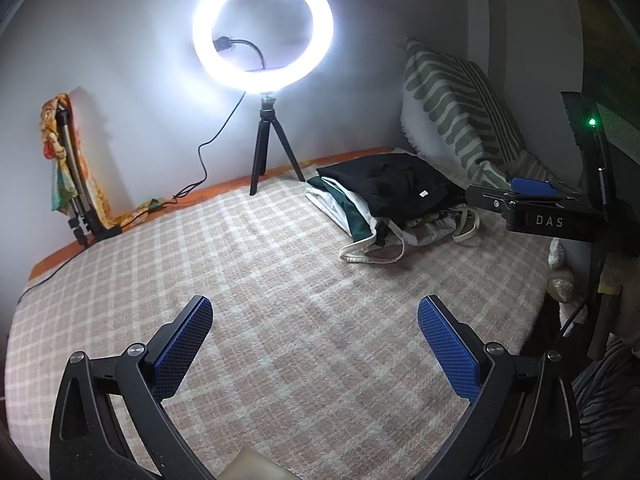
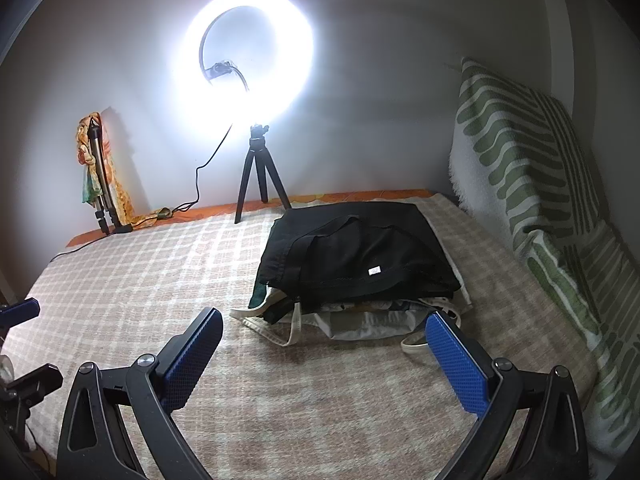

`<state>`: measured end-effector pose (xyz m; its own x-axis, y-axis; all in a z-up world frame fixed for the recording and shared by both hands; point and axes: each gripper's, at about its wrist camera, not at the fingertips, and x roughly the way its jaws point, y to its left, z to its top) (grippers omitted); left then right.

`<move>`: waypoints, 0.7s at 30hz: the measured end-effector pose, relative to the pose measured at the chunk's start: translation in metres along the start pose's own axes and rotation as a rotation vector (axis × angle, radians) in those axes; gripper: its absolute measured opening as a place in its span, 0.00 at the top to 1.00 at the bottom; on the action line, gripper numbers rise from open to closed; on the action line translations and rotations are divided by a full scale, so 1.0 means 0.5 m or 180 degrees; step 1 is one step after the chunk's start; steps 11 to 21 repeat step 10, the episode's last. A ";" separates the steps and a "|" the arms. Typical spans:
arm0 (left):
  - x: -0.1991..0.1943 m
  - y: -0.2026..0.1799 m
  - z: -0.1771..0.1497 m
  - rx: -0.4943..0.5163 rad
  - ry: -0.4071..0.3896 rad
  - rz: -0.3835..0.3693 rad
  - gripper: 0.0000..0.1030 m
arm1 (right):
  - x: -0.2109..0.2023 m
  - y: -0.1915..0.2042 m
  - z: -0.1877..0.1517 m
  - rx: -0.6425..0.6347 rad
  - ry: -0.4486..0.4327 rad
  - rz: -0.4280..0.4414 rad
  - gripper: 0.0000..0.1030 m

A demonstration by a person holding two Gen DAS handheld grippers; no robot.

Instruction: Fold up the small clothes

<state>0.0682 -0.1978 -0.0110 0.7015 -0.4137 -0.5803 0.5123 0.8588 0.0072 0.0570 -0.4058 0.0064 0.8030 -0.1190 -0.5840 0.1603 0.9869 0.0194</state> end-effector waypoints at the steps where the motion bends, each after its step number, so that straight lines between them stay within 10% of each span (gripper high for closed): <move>1: -0.001 -0.001 0.000 0.0008 -0.0006 -0.0006 0.01 | 0.000 0.000 0.000 0.0010 0.0006 0.0006 0.00; 21: -0.011 0.002 0.002 0.0003 -0.0052 -0.0009 0.01 | 0.000 0.002 -0.002 -0.0001 0.0012 -0.0005 0.00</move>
